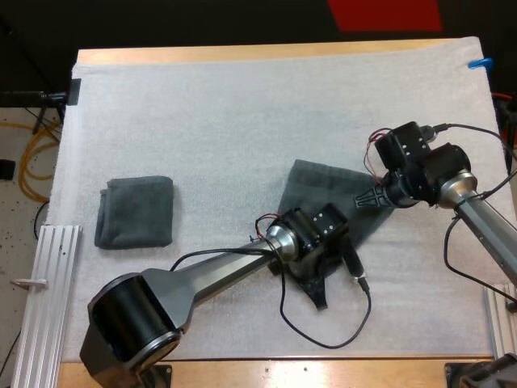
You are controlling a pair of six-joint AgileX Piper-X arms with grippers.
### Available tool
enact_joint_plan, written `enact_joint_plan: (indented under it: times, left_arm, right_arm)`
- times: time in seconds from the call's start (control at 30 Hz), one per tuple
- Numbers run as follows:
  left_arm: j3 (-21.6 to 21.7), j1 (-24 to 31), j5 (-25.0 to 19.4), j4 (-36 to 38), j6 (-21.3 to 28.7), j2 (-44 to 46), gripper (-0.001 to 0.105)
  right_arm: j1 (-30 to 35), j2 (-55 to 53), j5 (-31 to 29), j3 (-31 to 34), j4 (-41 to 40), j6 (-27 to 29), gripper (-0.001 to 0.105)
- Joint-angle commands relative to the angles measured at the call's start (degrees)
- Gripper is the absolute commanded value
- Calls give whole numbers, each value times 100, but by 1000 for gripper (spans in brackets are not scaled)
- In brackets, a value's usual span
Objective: Pick towel from pile fold and stack
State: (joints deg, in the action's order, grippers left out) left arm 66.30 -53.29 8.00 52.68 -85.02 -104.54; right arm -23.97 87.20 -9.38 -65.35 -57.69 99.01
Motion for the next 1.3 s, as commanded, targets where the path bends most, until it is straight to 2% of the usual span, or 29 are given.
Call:
enact_joint_plan:
  times: [0.0, 0.17, 0.27, 0.53, 0.67, 0.8, 0.97, 1.13, 1.2, 1.27]
  left_arm:
    - [-52, -2, -101, 169, 41, 141, 0]
    - [-63, -2, -101, 260, 41, 418, 0]
    - [-63, -2, -101, 369, 41, 431, 0]
    - [-63, -2, -101, 404, 41, 431, 0]
    - [-63, -2, -126, 421, 41, 513, 0]
    - [-63, 43, -412, 421, -26, 946, 0]
    - [-63, 549, -446, 421, -391, 2006, 0]
    - [-63, 1254, -400, 410, -342, 3146, 0]
    - [-63, 1496, -255, 410, -342, 3461, 0]
    - [-63, 1778, 86, 367, -342, 3886, 0]
  right_arm:
    - [89, -32, -54, 0, 44, 23, 0]
    - [538, -32, -17, 0, 42, 42, 0]
    - [789, -32, 202, 0, -4, 169, 0]
    - [830, -32, 938, 0, -154, 270, 0]
    - [891, -32, 851, 4, -134, 263, 0]
    - [1004, -66, 788, 4, -108, 303, 0]
    - [1366, -494, 367, -60, -9, 568, 0]
    - [1782, -1093, 5, -346, -16, 776, 0]
    - [1851, -1314, -142, -538, -16, 944, 0]
    - [1853, -1474, -339, -757, -16, 1060, 0]
